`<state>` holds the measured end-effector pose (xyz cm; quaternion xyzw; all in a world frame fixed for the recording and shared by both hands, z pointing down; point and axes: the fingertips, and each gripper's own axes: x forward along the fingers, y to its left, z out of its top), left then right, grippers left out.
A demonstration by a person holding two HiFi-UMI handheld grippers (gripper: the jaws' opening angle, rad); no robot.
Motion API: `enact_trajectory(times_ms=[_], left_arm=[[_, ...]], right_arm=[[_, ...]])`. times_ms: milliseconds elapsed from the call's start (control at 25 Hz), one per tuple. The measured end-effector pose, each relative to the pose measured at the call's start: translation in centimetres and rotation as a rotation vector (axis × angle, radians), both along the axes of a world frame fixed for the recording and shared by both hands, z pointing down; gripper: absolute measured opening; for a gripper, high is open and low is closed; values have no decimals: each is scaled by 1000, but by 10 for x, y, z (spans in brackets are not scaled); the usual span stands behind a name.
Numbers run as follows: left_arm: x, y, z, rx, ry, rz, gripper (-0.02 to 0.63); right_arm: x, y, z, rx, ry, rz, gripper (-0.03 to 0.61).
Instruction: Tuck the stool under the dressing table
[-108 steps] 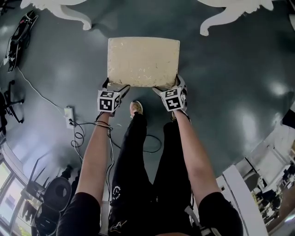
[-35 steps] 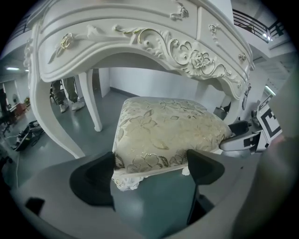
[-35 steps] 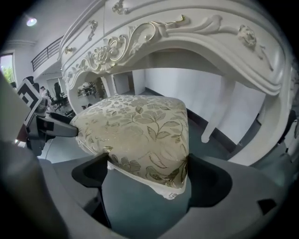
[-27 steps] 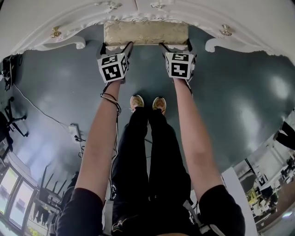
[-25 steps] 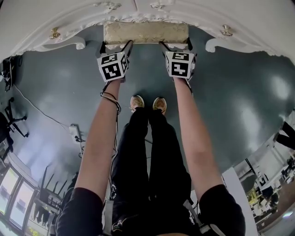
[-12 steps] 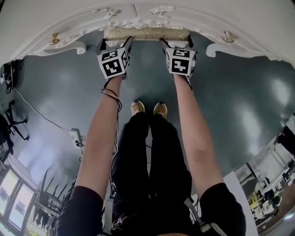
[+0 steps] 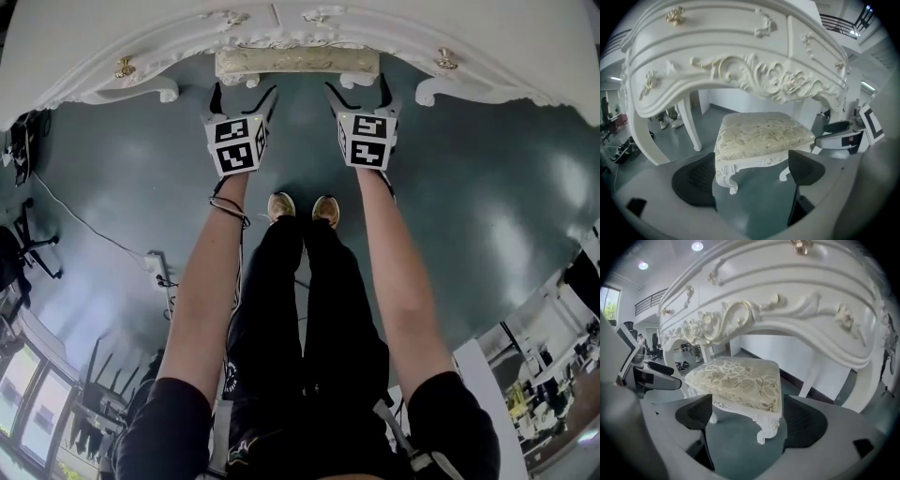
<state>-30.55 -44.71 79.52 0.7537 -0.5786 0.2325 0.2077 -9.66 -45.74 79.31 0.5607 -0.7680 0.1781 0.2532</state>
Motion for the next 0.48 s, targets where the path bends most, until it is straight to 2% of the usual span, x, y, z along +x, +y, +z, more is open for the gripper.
enact_trajectory(times_ms=[120,240,360,480], left_arm=[[13,34,-58,63,30,55,500],[20,58,-123,120,28,95,500],[25,68,-192,196,16,131,500],[28,73,-264,264,35,151,500]], right_arm=[[-3,30,-49,35,-11,-15,491],[-10,52,-113,81,-26,-41,491],[-17,65,-182,138,-37,-65,491],[-23,74,-251,198,-44,-85,489]])
